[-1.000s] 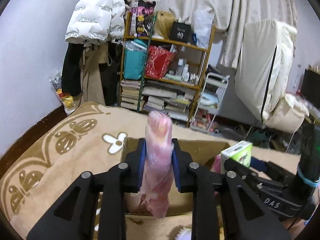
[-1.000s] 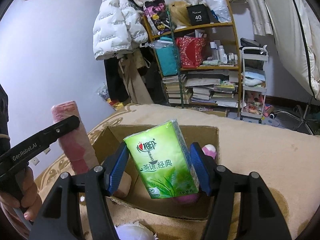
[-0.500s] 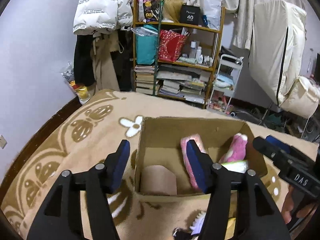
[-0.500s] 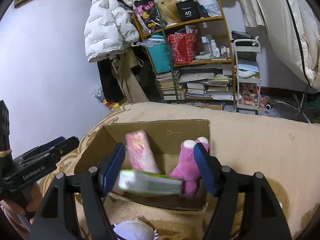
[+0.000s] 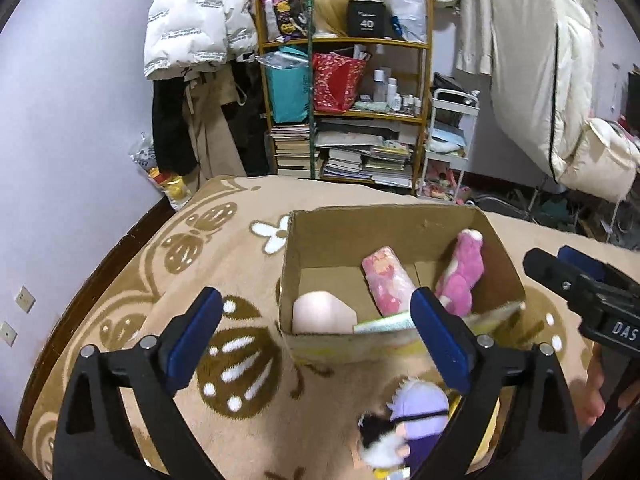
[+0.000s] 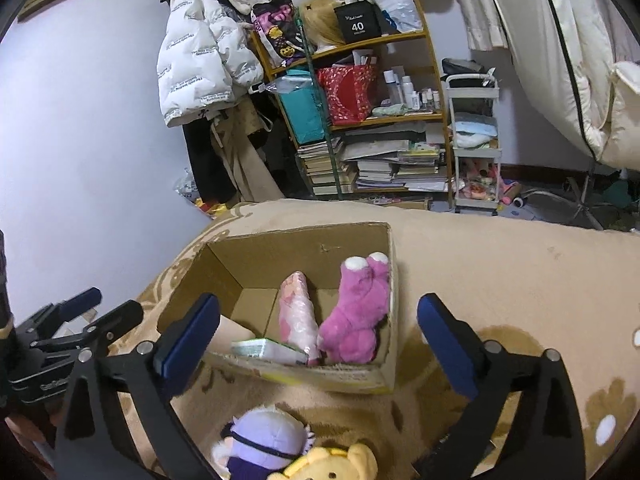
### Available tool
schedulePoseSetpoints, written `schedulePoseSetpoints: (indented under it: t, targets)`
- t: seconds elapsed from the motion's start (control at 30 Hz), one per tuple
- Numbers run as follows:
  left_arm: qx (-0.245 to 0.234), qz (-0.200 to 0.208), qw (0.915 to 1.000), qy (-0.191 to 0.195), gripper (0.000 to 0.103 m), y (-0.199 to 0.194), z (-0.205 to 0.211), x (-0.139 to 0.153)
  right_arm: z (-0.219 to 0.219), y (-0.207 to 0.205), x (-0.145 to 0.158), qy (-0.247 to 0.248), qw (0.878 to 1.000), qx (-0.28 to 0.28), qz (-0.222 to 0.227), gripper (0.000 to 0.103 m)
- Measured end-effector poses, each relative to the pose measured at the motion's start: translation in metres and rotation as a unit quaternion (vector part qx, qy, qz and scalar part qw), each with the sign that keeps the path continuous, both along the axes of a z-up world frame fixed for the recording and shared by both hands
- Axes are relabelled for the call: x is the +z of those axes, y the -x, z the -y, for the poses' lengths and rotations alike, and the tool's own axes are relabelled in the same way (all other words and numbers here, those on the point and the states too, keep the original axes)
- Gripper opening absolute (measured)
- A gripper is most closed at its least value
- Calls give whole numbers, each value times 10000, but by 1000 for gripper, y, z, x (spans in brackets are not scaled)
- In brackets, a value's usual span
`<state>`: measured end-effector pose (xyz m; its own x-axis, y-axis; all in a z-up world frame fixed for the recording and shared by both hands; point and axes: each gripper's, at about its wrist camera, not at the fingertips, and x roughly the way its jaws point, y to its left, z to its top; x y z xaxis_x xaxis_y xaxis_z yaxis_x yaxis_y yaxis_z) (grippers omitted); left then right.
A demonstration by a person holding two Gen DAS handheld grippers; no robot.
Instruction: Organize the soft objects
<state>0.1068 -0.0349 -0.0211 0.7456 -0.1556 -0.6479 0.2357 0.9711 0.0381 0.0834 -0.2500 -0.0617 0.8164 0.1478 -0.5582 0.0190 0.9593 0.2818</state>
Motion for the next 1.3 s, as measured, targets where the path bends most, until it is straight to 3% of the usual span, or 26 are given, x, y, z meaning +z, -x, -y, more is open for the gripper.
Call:
schedulePoseSetpoints:
  t: [0.3, 1.0, 1.3]
  targets:
    - [-55, -135, 9994, -307, 100, 21, 2, -3, -4, 19, -2, 74, 9997, -5, -252, 103]
    - [45, -1452, 9881, -497, 100, 17, 4, -44, 7, 34, -30, -420, 9911, -37, -1265, 103]
    - [19, -1974, 9793, -456, 100, 6, 5, -67, 10, 26, -47, -194, 9852, -274, -1678, 103]
